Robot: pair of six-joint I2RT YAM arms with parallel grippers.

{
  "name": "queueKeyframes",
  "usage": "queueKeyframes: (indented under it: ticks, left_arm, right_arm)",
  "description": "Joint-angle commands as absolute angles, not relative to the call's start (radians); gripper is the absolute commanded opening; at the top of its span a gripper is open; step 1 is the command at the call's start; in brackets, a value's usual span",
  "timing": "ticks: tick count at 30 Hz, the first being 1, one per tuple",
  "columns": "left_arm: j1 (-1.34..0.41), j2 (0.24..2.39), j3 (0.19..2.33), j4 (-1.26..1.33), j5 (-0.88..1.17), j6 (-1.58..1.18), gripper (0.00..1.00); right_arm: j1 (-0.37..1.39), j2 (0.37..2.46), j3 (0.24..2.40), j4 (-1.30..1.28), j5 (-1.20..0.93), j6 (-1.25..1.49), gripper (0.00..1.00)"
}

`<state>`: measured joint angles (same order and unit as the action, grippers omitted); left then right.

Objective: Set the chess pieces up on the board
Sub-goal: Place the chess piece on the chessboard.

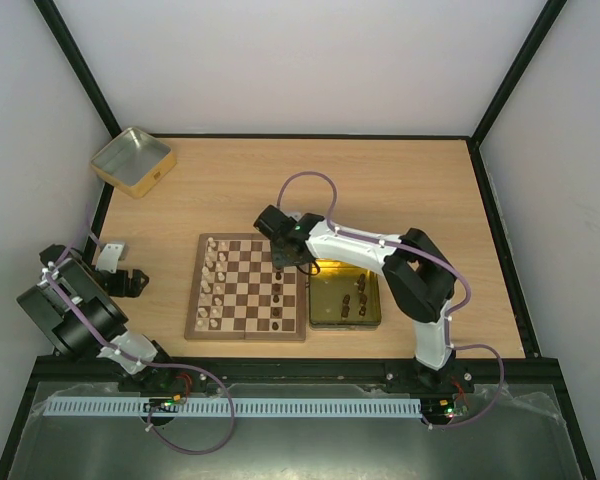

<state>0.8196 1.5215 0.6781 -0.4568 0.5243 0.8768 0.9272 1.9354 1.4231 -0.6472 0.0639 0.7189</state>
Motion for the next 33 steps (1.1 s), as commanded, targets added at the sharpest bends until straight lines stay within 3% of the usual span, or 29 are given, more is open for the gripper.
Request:
queueKeyframes:
  ticks: [1,14,18,33]
  left_arm:
    - [0.829,1.621,0.616,-0.543,0.425,0.861,0.99]
    - [0.843,1.626,0.619,-0.542,0.416,0.874,0.99]
    - [0.849,1.633,0.625,-0.547,0.419,0.878,0.99]
    - [0.85,1.624,0.623,-0.553,0.416,0.884,0.99]
  right_arm:
    - [0.918,1.951,1.454,-0.676,0.095,0.706,0.13]
    - [0.907,1.968,1.459,-0.671,0.092,0.701,0.14]
    - [0.907,1.969,1.46,-0.676,0.09,0.699,0.21]
    - [0.907,1.924,1.502,-0.709,0.106,0.701,0.29]
